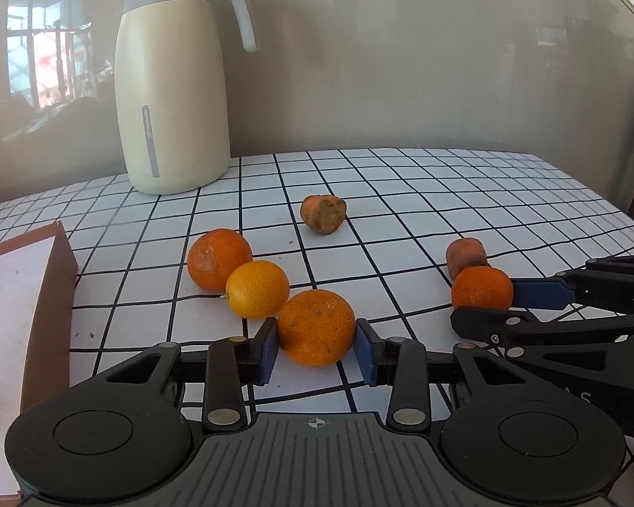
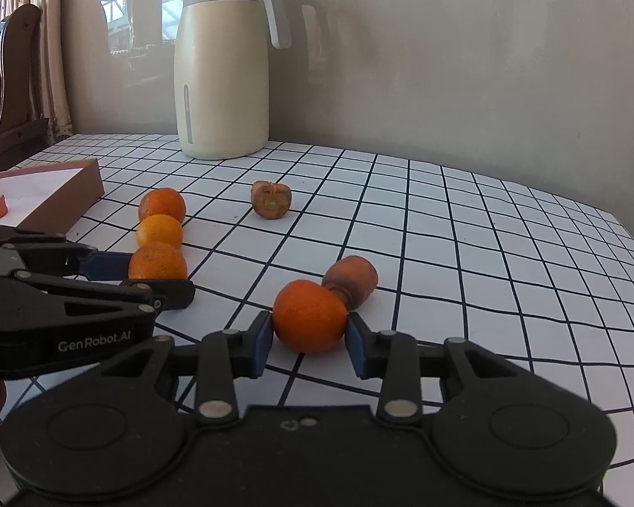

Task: Organize fruits
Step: 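Grasp an orange with the left tool while the right tool grasps another orange, then carry both oranges over the box and open both tools to drop them, then withdraw both open tools from the box toward the remaining fruits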

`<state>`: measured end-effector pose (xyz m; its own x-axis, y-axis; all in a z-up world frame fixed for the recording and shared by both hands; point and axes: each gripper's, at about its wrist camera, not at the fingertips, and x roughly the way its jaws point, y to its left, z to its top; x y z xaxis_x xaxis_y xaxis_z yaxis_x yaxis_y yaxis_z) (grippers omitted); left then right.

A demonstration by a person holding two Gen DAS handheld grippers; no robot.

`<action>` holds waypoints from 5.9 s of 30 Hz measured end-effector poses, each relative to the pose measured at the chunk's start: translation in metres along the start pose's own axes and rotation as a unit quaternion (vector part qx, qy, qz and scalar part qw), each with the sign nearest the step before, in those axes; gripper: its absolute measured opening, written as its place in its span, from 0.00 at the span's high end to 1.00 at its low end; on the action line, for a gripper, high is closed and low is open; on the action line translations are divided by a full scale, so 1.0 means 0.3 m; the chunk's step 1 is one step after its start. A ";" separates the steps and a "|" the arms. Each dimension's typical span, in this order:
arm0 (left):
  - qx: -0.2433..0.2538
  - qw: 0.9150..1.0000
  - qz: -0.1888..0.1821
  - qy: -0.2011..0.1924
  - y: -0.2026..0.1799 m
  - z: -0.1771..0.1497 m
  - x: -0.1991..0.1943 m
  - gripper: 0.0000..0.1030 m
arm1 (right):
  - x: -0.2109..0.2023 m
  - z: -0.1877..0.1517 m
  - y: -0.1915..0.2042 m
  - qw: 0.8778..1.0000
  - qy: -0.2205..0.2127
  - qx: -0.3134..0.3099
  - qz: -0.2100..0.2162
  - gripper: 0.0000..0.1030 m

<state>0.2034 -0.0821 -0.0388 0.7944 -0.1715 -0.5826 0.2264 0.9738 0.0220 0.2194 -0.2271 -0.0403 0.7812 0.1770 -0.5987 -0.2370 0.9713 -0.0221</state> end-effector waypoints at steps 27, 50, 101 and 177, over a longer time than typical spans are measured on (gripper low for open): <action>0.001 0.998 0.031 -0.059 0.108 -0.048 -0.361 0.63 | -0.248 0.019 0.109 0.998 -0.062 -0.018 0.002 0.72; -0.043 0.990 0.098 -0.087 0.320 -0.224 -0.679 0.63 | -0.371 -0.006 0.386 0.989 -0.096 -0.076 0.080 0.72; -0.161 0.950 0.243 -0.113 0.994 -0.121 -0.584 0.62 | -0.048 0.303 0.758 0.975 -0.150 -0.078 0.145 0.72; -0.127 0.946 0.270 -0.128 0.750 -0.179 -0.661 0.00 | -0.171 0.231 0.579 0.981 -0.143 -0.041 0.120 0.06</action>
<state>0.0666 0.1791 0.0381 0.8733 0.3619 -0.3261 -0.3682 0.9287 0.0448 0.1782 -0.0565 0.0420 0.8246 0.4485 -0.3448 -0.4712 0.8818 0.0202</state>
